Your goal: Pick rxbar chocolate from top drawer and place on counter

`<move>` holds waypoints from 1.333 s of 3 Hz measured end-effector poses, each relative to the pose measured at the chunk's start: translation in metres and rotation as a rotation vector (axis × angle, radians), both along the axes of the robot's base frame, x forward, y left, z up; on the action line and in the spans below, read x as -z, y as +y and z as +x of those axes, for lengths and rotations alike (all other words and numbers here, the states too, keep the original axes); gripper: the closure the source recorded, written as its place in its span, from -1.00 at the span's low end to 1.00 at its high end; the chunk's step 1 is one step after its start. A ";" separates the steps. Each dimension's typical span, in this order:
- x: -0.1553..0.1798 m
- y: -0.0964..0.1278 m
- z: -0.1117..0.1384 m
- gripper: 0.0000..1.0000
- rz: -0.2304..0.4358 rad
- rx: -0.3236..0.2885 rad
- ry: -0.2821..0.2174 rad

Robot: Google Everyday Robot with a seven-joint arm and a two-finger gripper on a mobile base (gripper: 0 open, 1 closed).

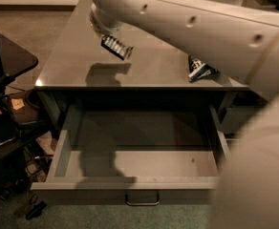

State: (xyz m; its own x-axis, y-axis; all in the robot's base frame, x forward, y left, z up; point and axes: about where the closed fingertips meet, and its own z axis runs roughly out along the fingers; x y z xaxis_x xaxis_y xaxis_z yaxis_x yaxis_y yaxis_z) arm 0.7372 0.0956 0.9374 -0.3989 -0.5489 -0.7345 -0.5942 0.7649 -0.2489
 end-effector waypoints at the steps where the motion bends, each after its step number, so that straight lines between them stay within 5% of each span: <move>1: 0.027 -0.015 0.058 1.00 0.027 0.085 0.021; 2: 0.047 -0.066 0.076 1.00 0.060 0.203 0.048; 4: 0.052 -0.069 0.075 0.16 0.062 0.212 0.058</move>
Offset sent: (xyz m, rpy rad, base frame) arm 0.0721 -0.1532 -0.1237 0.0461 0.1637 -0.3776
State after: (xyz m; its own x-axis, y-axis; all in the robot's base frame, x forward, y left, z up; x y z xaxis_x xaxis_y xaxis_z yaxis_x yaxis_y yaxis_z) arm 0.8118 0.0270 0.8855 -0.5432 -0.4030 -0.7366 -0.4303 0.8869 -0.1680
